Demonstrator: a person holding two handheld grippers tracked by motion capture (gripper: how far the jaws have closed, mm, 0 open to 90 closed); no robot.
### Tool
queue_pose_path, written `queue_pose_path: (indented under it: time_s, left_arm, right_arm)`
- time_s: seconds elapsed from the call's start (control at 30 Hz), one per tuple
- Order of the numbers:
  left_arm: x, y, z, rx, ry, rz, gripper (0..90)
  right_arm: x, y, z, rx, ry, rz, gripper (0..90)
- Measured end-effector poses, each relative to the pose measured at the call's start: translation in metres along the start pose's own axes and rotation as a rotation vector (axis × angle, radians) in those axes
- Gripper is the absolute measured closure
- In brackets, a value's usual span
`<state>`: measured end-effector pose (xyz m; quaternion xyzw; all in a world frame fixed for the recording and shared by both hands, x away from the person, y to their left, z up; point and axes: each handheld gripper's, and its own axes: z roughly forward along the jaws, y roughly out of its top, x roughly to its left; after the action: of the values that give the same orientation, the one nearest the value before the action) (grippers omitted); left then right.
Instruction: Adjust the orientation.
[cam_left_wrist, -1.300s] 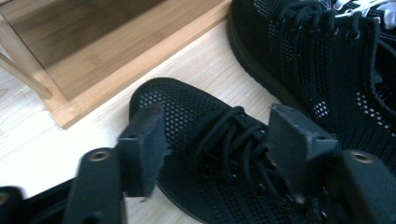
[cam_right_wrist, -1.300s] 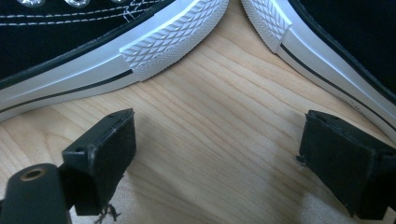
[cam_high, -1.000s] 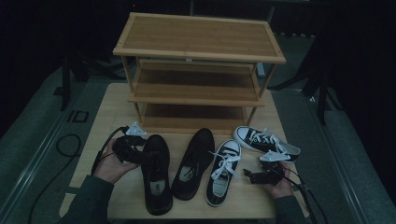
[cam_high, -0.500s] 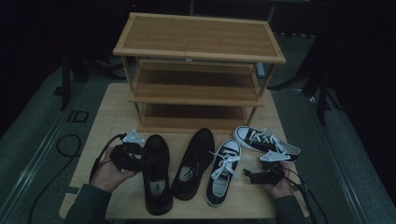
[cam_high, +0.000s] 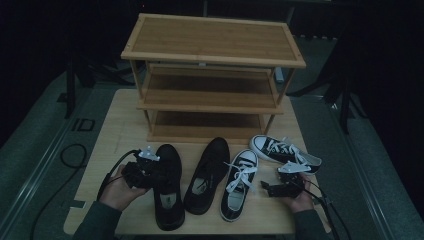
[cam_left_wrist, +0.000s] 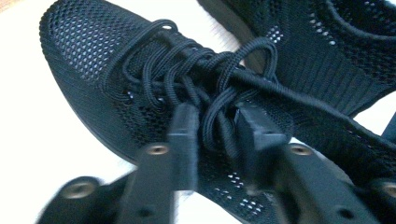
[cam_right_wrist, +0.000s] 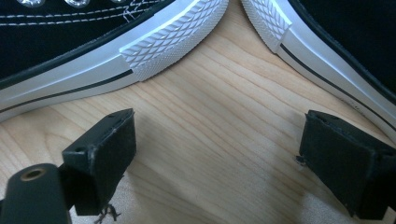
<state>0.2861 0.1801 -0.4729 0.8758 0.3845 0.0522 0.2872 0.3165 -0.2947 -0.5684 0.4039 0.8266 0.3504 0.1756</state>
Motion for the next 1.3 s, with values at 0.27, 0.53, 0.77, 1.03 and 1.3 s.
queue_pose_path:
  time_s: [0.27,0.53,0.77,1.03,1.3]
  left_arm:
    - [0.013,0.007,-0.005,-0.008,0.102,0.002,80.9]
    - [0.028,0.021,0.001,-0.03,0.171,0.053,81.3]
    - [0.041,0.034,0.004,-0.018,0.181,0.1,81.3]
    - [0.038,0.042,0.004,-0.025,0.155,0.189,81.5]
    - [0.053,0.047,0.008,-0.024,0.103,0.16,80.5]
  right_arm:
    - [0.0,0.0,0.0,0.0,0.0,0.0,10.8]
    - [0.0,0.0,0.0,0.0,0.0,0.0,10.8]
    - [0.0,0.0,0.0,-0.001,0.0,0.001,10.8]
    - [0.0,0.0,0.0,-0.001,0.0,0.002,10.8]
    - [0.0,0.0,0.0,0.0,0.0,-0.001,10.8]
